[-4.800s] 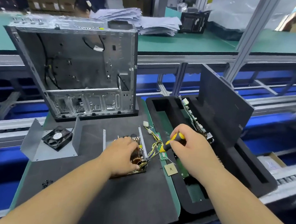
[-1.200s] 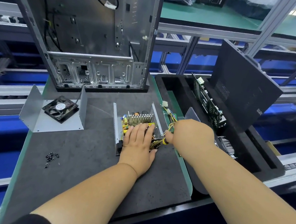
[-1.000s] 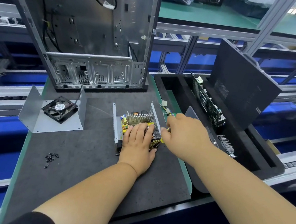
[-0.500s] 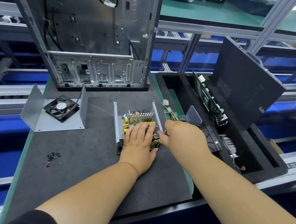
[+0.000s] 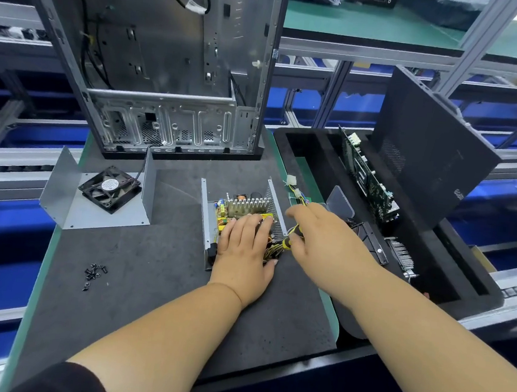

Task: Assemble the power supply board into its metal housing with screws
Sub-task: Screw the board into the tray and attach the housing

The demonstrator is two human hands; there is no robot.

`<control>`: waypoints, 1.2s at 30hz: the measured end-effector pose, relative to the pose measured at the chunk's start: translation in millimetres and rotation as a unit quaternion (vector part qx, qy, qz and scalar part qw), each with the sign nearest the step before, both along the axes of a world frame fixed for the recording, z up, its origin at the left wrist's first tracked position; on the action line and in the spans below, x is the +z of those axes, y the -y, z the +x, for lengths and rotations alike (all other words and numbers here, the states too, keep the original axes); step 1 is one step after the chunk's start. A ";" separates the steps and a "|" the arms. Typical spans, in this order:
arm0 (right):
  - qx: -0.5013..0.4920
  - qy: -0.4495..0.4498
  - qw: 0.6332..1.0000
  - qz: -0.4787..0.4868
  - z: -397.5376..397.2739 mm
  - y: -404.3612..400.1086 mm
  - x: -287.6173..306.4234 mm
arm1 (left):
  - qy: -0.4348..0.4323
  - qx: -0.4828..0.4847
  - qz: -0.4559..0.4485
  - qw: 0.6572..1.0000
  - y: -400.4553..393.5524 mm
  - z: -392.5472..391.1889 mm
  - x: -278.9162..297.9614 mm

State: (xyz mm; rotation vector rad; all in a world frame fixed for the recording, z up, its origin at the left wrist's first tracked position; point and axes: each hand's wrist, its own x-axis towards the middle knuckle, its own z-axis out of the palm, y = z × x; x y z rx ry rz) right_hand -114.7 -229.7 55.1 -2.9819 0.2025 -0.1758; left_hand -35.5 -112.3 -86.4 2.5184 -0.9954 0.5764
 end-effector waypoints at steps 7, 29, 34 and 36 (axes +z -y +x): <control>0.000 -0.065 0.990 -0.125 0.4 1.9 4.3 | -0.016 -0.004 0.005 1.000 -0.6 1.2 0.0; -0.059 -0.085 0.983 -0.154 15.2 -8.2 0.1 | -0.023 -0.007 0.015 1.000 -1.6 0.7 1.1; -0.130 -0.068 0.974 -0.174 13.3 -16.4 -6.3 | -0.021 -0.005 0.016 1.000 -1.7 0.0 1.9; -0.154 -0.081 0.970 -0.170 10.5 -16.4 -3.5 | -0.020 -0.005 0.016 1.000 -1.6 -0.1 2.2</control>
